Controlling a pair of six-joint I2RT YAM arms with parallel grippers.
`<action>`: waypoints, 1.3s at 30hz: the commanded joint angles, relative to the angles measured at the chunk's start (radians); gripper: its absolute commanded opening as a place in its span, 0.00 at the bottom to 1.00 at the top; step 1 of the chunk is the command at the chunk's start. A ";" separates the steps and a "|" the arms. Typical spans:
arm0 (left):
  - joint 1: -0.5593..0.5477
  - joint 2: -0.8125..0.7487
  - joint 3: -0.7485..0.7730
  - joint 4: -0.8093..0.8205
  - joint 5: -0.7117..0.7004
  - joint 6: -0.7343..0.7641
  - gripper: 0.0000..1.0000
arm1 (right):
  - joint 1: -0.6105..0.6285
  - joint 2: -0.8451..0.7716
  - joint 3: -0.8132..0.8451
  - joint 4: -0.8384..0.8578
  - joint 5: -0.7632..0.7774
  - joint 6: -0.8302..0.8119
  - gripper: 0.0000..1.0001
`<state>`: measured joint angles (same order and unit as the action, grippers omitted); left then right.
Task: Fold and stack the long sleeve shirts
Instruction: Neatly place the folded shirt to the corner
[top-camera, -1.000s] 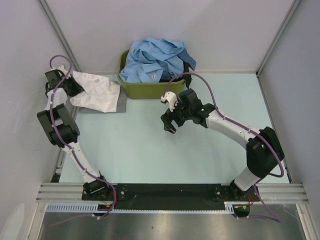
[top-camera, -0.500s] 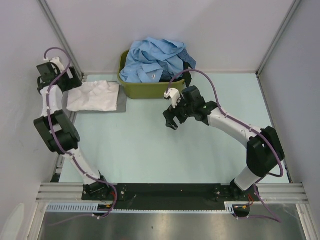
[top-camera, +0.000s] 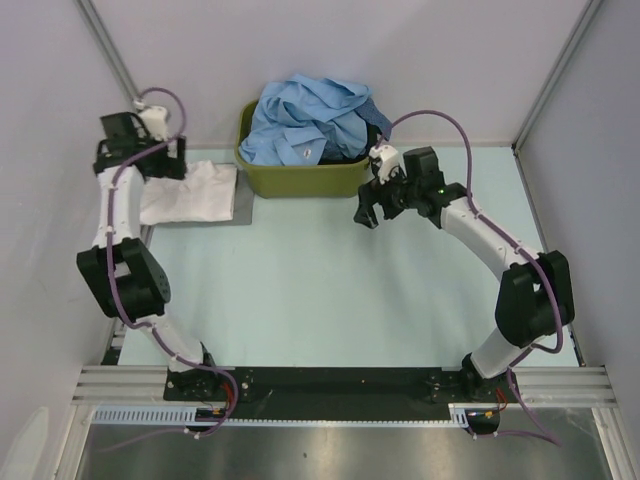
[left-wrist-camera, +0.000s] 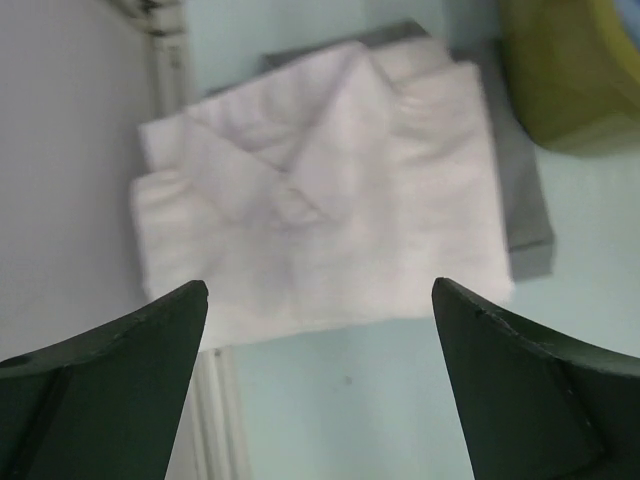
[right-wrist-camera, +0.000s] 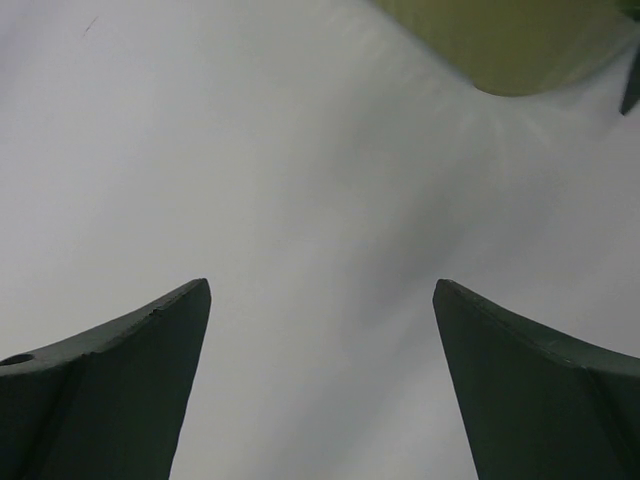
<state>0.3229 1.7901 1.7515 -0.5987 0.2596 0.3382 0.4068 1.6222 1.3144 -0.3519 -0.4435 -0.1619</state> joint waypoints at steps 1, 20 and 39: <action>-0.197 -0.084 -0.116 -0.032 -0.104 0.093 0.99 | -0.072 -0.018 0.037 -0.024 -0.047 0.081 1.00; -0.400 0.080 -0.348 0.395 -0.355 -0.099 0.61 | -0.109 -0.091 -0.056 -0.047 -0.020 0.062 1.00; -0.456 0.130 -0.527 0.659 -0.533 0.117 0.47 | -0.117 -0.150 -0.144 -0.027 -0.017 0.061 1.00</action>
<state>-0.1177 1.8923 1.1759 0.0505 -0.2321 0.4026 0.2943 1.5364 1.1809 -0.3996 -0.4610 -0.1043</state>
